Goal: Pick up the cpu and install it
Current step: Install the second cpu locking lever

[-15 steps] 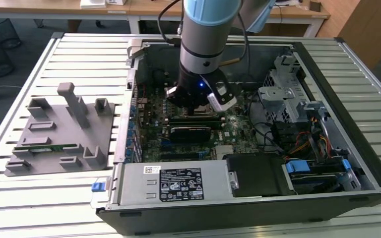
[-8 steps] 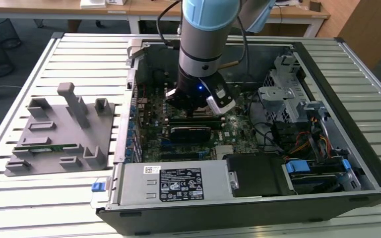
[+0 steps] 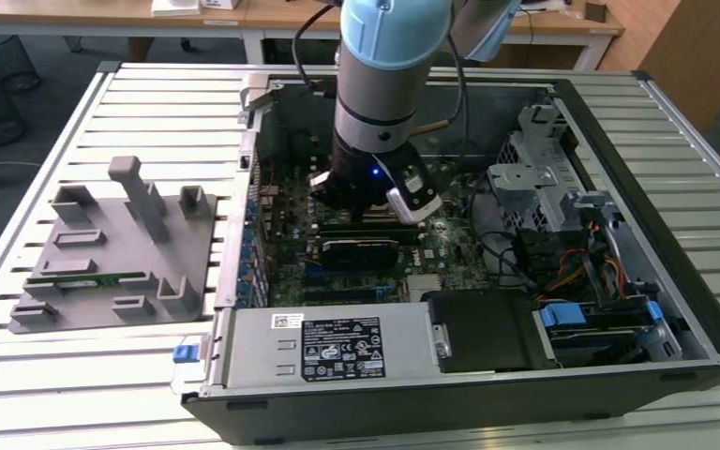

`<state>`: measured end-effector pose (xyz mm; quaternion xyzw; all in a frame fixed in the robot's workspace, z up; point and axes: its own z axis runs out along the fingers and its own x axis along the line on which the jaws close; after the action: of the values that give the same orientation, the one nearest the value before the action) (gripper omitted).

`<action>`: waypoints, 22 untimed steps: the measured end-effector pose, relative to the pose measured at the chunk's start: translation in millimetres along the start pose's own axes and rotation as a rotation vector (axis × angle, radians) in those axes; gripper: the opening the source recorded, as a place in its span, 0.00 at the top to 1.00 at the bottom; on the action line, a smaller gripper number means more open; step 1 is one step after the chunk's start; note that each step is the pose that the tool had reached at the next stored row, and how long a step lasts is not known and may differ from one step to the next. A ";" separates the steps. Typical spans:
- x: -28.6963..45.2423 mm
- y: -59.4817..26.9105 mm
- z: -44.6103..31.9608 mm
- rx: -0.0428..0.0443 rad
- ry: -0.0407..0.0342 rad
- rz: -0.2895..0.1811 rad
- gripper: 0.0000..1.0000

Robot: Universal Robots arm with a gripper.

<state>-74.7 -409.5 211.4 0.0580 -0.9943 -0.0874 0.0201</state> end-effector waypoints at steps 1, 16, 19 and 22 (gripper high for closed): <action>0.7 -0.7 0.1 -0.0044 -0.0005 0.000 0.89; 6.6 -7.4 4.7 -0.0602 -0.0069 -0.003 0.89; 8.3 -8.3 6.9 -0.0660 -0.0076 -0.003 0.89; 9.9 -8.9 10.4 -0.0712 -0.0080 -0.004 0.89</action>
<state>-84.1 -417.5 199.9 0.0587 -0.9905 -0.1230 0.0181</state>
